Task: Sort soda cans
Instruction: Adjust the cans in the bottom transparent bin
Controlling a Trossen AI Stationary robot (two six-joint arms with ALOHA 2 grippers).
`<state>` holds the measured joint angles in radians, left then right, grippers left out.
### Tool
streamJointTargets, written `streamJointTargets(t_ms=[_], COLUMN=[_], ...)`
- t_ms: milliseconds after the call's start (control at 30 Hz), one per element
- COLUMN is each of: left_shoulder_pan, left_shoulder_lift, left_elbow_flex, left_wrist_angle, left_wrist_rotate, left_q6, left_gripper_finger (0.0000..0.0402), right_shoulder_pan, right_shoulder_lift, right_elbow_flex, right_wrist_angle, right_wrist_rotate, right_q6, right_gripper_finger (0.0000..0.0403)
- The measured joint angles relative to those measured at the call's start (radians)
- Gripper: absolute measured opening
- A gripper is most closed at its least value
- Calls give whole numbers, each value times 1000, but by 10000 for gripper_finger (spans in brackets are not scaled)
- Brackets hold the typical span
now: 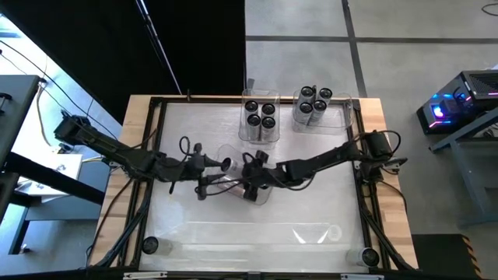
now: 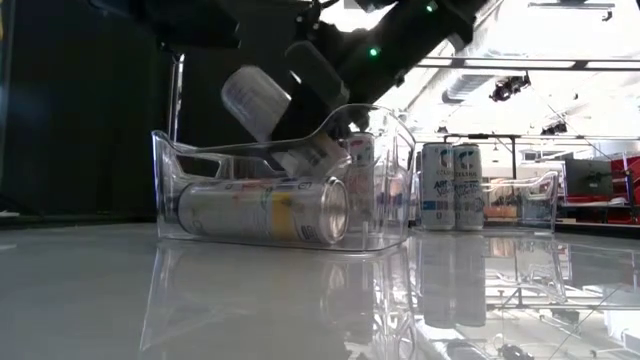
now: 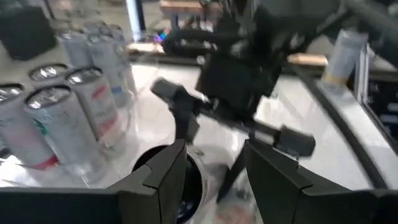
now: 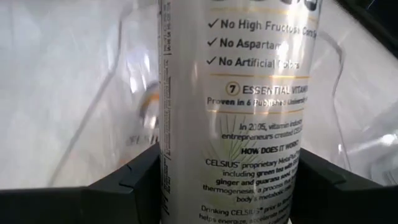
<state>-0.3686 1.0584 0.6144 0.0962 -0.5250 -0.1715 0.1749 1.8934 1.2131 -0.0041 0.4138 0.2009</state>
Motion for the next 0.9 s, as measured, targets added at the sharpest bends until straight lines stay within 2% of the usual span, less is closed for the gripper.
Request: streamJointTargets(t_ms=[100, 400, 767, 900], left_shoulder_pan=[13, 91, 109, 100], left_shoulder_lift=[2, 12, 14, 15], left_elbow_flex=[-2, 0, 4, 5], left_wrist_angle=[-30, -34, -135, -148], left_wrist_rotate=[3, -52, -33, -38], left_q6=[2, 20, 86, 193], left_gripper_finger=[157, 156, 156, 156], right_shoulder_pan=[-2, -29, -25, -24], right_shoulder_lift=[11, 56, 90, 90], right_elbow_flex=[60, 196, 209, 209], right_wrist_angle=[-91, -170, -148, -155], right_wrist_rotate=[1, -22, -76, -92], right_q6=[-33, -159, -242, -261], right_gripper_finger=[234, 234, 234, 234])
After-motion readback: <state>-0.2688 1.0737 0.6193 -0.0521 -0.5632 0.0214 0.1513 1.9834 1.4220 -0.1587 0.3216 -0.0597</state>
